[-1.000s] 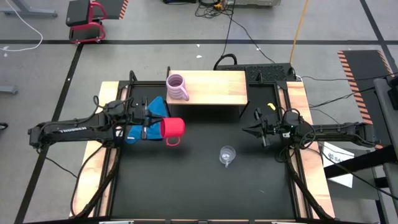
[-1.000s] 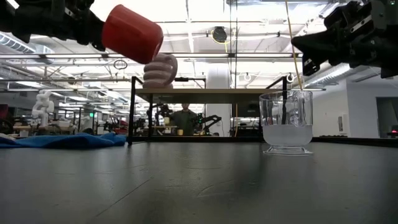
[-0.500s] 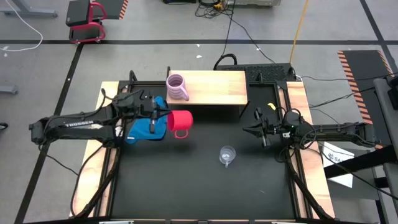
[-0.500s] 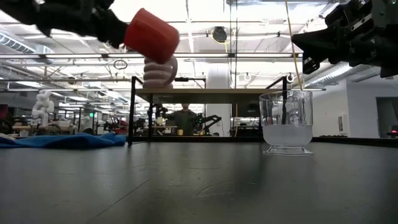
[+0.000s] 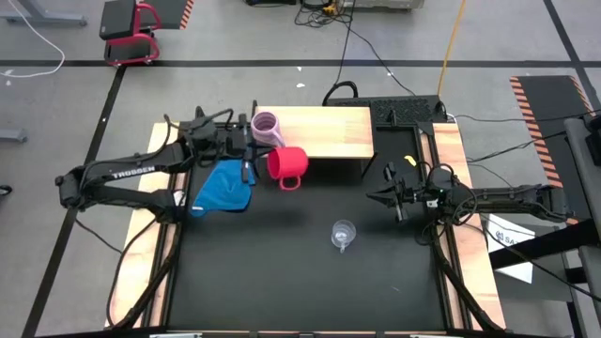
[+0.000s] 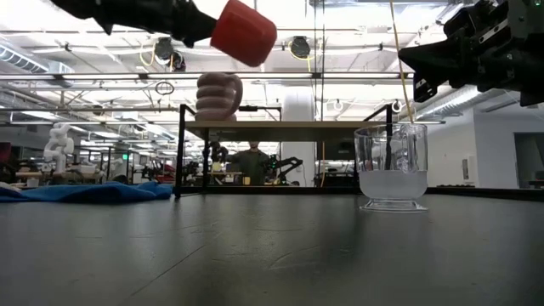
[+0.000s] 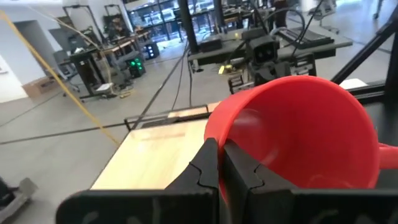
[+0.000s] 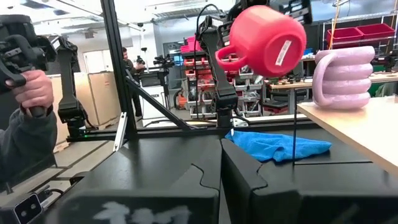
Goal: Stack small to large cups/mugs on shelf
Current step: Put the red mug on the shelf
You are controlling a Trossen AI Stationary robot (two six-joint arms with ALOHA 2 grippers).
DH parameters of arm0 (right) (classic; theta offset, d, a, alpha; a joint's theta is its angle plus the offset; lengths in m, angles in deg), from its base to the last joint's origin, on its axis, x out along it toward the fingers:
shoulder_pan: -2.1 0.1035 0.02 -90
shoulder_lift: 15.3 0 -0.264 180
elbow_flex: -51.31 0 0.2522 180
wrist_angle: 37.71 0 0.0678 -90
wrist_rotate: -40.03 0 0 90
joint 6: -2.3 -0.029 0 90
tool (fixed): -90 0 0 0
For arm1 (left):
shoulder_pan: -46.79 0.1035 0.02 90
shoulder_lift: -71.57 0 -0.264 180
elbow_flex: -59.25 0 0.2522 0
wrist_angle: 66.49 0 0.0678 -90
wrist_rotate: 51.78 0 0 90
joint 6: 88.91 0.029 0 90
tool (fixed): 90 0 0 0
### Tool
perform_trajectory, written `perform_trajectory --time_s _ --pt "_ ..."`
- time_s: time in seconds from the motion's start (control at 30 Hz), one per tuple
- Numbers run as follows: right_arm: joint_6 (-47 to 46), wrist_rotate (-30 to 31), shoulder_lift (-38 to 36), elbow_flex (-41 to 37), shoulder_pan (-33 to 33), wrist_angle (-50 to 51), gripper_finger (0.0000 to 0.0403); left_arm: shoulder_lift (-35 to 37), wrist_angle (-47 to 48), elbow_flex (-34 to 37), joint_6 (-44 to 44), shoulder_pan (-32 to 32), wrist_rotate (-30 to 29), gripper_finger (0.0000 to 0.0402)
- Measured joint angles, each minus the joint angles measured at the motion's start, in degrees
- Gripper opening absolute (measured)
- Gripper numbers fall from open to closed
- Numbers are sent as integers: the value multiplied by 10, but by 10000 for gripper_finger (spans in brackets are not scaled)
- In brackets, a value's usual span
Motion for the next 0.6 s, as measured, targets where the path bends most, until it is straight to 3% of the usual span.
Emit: perform_trajectory --time_s 0.47,0.6 --pt "-10 0 0 0 0 0 0 -77 -33 -89 -2 27 28 3" --pt "-10 0 0 0 0 1 0 -76 16 -139 -1 37 28 3"
